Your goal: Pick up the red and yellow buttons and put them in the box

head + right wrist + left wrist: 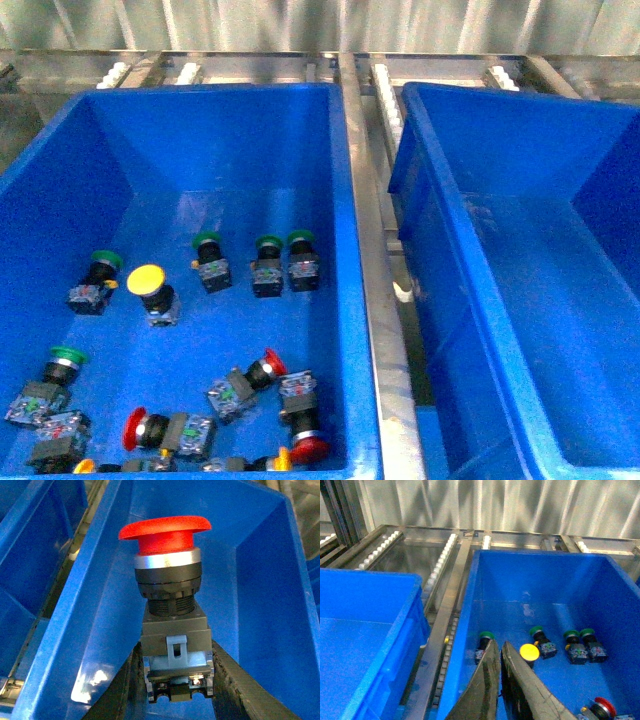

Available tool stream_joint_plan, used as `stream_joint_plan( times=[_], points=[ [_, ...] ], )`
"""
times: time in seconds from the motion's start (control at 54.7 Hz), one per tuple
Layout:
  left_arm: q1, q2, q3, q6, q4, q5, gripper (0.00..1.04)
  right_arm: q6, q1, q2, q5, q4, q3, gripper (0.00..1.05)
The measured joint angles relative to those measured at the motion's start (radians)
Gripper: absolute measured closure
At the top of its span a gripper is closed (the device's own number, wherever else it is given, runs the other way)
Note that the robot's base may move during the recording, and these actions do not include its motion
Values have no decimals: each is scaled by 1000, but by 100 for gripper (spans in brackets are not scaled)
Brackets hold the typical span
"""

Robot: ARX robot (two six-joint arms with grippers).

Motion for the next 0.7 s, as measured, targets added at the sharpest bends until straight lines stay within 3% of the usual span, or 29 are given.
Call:
stream_joint_plan(
  times=[0.604,0.695],
  points=[
    [2,-174,0,0,-172,6,102,1,-61,-61,-46,-60,-24,78],
    [2,-283,0,0,-319,8,102,1,-63,-61,-48,-60,-24,78]
  ],
)
